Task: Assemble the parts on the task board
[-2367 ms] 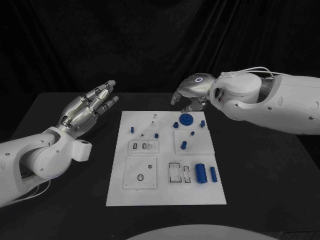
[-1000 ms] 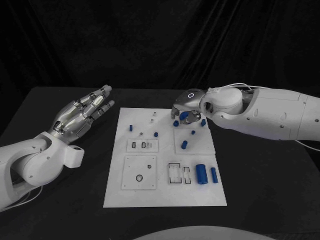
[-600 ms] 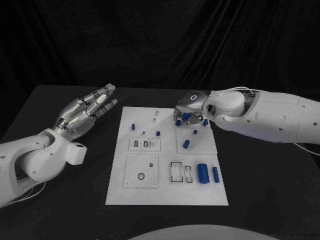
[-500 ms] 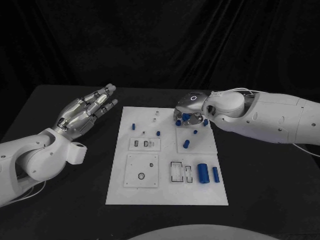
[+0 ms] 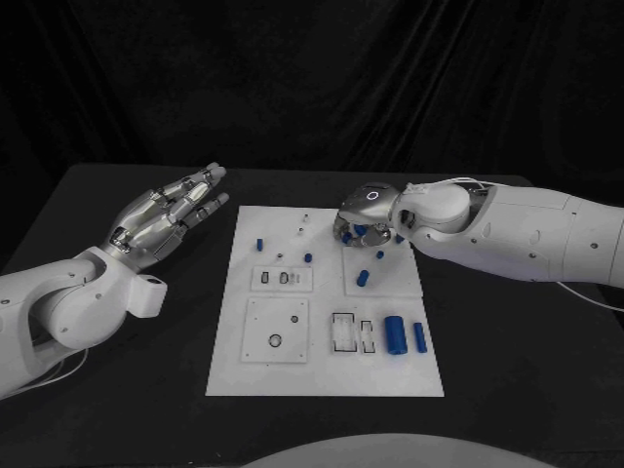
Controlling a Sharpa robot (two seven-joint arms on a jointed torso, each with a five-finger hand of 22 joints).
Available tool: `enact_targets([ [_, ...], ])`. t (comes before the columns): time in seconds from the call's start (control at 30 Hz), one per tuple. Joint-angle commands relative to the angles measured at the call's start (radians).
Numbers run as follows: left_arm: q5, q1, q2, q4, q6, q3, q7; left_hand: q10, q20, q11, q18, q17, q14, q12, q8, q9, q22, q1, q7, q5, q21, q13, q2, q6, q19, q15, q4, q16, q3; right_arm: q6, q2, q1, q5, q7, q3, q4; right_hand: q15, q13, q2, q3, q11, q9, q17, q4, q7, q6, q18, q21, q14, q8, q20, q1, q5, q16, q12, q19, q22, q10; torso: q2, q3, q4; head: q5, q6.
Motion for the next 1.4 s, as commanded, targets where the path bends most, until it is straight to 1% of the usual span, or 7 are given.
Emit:
enact_targets([
  [0.03,-0.003,0.002,0.004,-0.003,0.025,0.001,-0.002,0.002,0.009,0.011,0.019,0.001,-0.003,0.01,0.008,0.002,-0.002,0.013,0.002,0.009,-0.003,0.001,-0.002,0.016,-0.002,0.008,0.0,0.006,0.009,-0.021,0.002,-0.008,-0.01,0.007,0.0,-0.01,0.0,0.0,-0.001,0.013,0.0,0.005,-0.007,-0.002,0.003,0.009,-0.01,-0.002,-0.005,0.006,-0.002,0.011,0.01,-0.004,0.004,-0.007,-0.003,0.01,-0.001,-0.0012,-0.0012,0.001,-0.001],
  [0.23,-0.003,0.002,0.007,-0.014,0.033,0.001,-0.012,0.006,0.013,0.016,0.019,0.002,-0.002,0.016,0.015,0.003,-0.002,0.026,0.006,0.025,-0.003,0.001,-0.007,0.024,-0.002,0.012,-0.006,0.008,0.018,-0.04,0.002,-0.014,-0.01,0.019,0.0,-0.025,-0.001,-0.003,-0.003,0.072,-0.002,0.027,-0.012,-0.021,0.018,0.039,-0.009,-0.002,-0.011,0.02,-0.003,0.037,0.057,-0.008,0.001,-0.016,0.006,0.045,-0.004,-0.0028,-0.0017,0.002,-0.007],
  [0.5,-0.003,0.001,0.008,-0.021,0.041,0.001,-0.024,0.007,0.016,0.018,0.019,0.002,-0.001,0.02,0.019,0.003,0.0,0.037,0.008,0.045,-0.002,0.002,-0.012,0.029,-0.001,0.015,-0.012,0.01,0.027,-0.082,0.0,-0.016,-0.01,0.049,0.0,-0.025,-0.003,-0.005,-0.006,0.112,-0.006,0.049,-0.019,-0.037,0.033,0.057,-0.011,0.009,-0.014,0.029,-0.005,0.048,0.043,-0.014,0.002,-0.019,0.028,0.097,-0.005,-0.0031,-0.0022,0.006,-0.011],
  [0.73,-0.003,0.001,0.004,-0.018,0.045,0.001,-0.031,0.009,0.019,0.019,0.019,0.003,0.0,0.024,0.024,0.004,0.001,0.047,0.009,0.064,-0.001,0.002,-0.018,0.034,0.001,0.017,-0.019,0.012,0.037,-0.106,-0.009,-0.01,-0.01,0.06,0.0,0.006,-0.004,-0.008,-0.008,0.12,-0.009,0.058,-0.03,-0.04,0.046,0.065,-0.01,0.009,-0.017,0.034,-0.006,0.048,0.029,-0.022,-0.006,-0.023,0.033,0.106,-0.005,-0.0032,-0.0021,0.008,-0.013],
  [1.1,-0.003,0.001,-0.002,-0.012,0.045,0.001,-0.04,0.013,0.022,0.022,0.02,0.004,0.001,0.031,0.03,0.006,0.003,0.054,0.011,0.079,0.002,0.004,-0.024,0.046,0.004,0.019,-0.026,0.014,0.045,-0.116,0.0,0.051,0.052,0.053,0.0,0.047,-0.005,-0.01,-0.012,0.123,-0.007,0.067,-0.029,-0.039,0.058,0.067,-0.011,0.015,-0.014,0.035,-0.007,0.042,0.01,-0.022,-0.012,-0.02,0.045,0.118,-0.006,-0.0044,-0.0036,0.011,-0.014],
  [1.23,-0.003,0.001,-0.004,-0.006,0.043,0.001,-0.042,0.014,0.022,0.022,0.02,0.004,0.002,0.033,0.032,0.006,0.003,0.054,0.012,0.081,0.002,0.004,-0.025,0.048,0.005,0.02,-0.026,0.015,0.046,-0.111,0.036,0.074,0.061,0.056,0.0,0.026,-0.004,-0.012,-0.012,0.125,-0.004,0.073,-0.027,-0.037,0.066,0.077,-0.012,0.016,-0.013,0.039,-0.006,0.04,0.001,-0.022,-0.017,-0.02,0.049,0.122,-0.006,-0.0041,-0.0023,0.016,-0.014],
  [1.4,-0.003,0.001,-0.007,0.001,0.039,0.001,-0.04,0.015,0.023,0.023,0.02,0.004,0.002,0.034,0.032,0.006,0.003,0.055,0.012,0.082,0.002,0.004,-0.026,0.05,0.005,0.02,-0.026,0.015,0.046,-0.101,0.084,0.086,0.065,0.063,0.001,-0.015,-0.002,-0.014,-0.01,0.127,-0.001,0.08,-0.024,-0.036,0.072,0.095,-0.013,0.019,-0.011,0.047,-0.005,0.039,-0.003,-0.02,-0.022,-0.019,0.057,0.128,-0.006,-0.0049,-0.0024,0.024,-0.016],
])
